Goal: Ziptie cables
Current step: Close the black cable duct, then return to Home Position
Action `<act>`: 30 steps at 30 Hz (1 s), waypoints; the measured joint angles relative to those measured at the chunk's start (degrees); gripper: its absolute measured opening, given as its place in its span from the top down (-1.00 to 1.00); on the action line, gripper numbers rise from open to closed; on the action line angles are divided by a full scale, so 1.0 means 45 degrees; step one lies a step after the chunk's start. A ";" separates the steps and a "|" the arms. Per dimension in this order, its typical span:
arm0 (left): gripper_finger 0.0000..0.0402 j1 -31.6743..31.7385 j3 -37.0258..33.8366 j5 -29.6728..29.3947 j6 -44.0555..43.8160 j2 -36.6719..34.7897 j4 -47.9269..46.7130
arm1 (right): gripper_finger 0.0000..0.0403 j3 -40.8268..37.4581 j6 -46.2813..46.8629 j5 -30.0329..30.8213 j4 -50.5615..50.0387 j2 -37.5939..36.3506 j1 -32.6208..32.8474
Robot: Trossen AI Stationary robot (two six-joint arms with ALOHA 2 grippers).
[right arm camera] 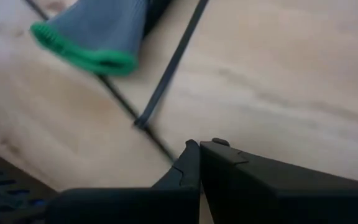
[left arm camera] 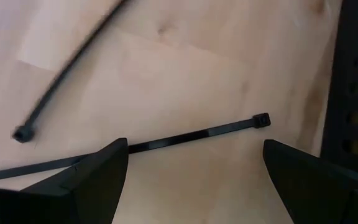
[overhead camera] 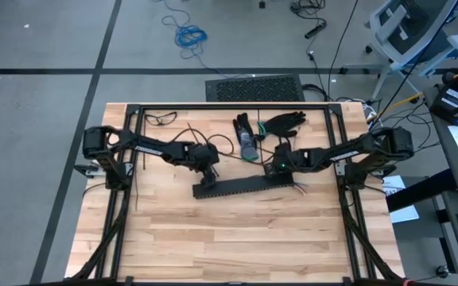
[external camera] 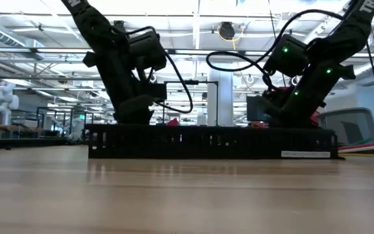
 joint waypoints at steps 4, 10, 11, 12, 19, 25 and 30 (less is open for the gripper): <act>-0.81 -0.0277 0.0010 -0.0175 0.0247 -0.0005 -0.0289 | 1.00 -0.0005 0.0937 0.0002 -0.0055 0.0000 0.0811; -0.81 -0.0573 0.0024 -0.0098 0.0232 -0.0015 -0.0653 | 1.00 -0.0019 0.2489 0.0153 -0.0051 0.0005 0.2027; -0.81 -0.0607 0.0024 -0.0093 0.0233 -0.0015 -0.0659 | 1.00 -0.0026 0.2733 0.0175 -0.0040 0.0005 0.2198; -0.81 -0.0628 0.0024 -0.0071 0.0221 -0.0015 -0.0659 | 1.00 -0.0029 0.2975 0.0192 -0.0031 0.0005 0.2360; -0.81 -0.0755 0.0061 -0.0072 -0.0394 -0.0065 -0.0721 | 1.00 -0.0039 0.3538 0.0792 -0.0039 0.0019 0.2937; -0.81 -0.0408 0.1237 -0.0083 0.0244 -0.1169 -0.1434 | 1.00 0.0004 0.1638 0.1232 0.0336 -0.0792 0.2500; -0.81 -0.0116 0.2710 -0.0112 0.0001 -0.2937 -0.1482 | 1.00 0.0844 -0.1991 0.1563 0.0351 -0.2747 0.1871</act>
